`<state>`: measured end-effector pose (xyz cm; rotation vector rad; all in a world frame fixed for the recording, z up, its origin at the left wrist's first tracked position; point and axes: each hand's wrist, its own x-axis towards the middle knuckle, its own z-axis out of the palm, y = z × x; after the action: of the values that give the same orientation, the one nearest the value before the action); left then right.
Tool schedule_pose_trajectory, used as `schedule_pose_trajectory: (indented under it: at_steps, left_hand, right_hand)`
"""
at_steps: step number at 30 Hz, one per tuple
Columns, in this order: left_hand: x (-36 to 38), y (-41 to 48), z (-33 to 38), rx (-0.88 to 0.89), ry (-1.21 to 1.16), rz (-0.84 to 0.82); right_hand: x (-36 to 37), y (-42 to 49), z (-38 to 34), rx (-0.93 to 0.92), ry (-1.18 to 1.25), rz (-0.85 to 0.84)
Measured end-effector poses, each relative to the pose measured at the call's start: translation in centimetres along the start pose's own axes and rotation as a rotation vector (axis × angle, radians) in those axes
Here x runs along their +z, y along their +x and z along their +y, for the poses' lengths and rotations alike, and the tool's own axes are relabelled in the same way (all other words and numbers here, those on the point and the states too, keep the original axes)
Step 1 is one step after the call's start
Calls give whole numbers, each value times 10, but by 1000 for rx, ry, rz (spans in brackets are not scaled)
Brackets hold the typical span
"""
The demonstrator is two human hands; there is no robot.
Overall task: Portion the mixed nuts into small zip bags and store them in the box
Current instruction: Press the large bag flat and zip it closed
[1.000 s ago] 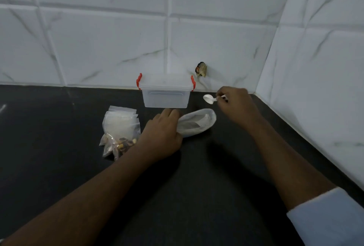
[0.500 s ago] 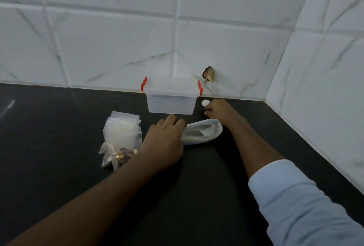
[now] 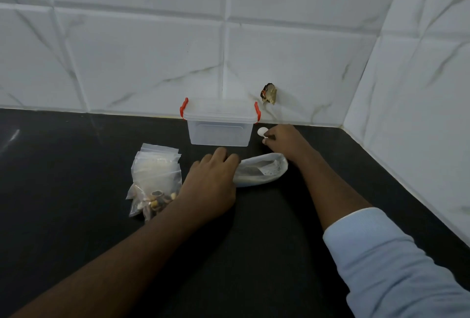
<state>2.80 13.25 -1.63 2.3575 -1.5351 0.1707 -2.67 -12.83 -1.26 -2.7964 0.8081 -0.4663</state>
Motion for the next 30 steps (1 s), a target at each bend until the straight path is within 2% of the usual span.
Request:
schedule_pose_trajectory:
  at_steps: [6,8,10,12,13,17,22,24,30]
  left_hand:
    - [-3,-2,2,-21,3,-31]
    - [-4,-2,4,-46,-22,-48]
    - [-8,-4,5,-64,-49,-64]
    - [-11,-5,7,-65,-62,-70]
    - [-12,-6,7,-62,-61,-69]
    - [-14,-9,11,-74,-146,-111]
    - [-17,-12,9,-131,-412,-101]
    - [-21,-11,8,-194,-513,-65]
    - [-24,-7,1,-307,-618,35]
  right_hand:
    - [-39,-11,-7,60,254,242]
    - [-57,-20,-10,135,351,112]
    - [-66,-38,-12,201,392,-150]
    - [-63,-60,-10,232,444,-315]
    - [-59,-69,-10,242,518,-322]
    - [-52,-98,-6,287,901,-151]
    - [-58,-115,6,245,1144,-245]
    - [-57,-116,8,196,1086,-238]
    - [-58,-113,10,-46,650,-202]
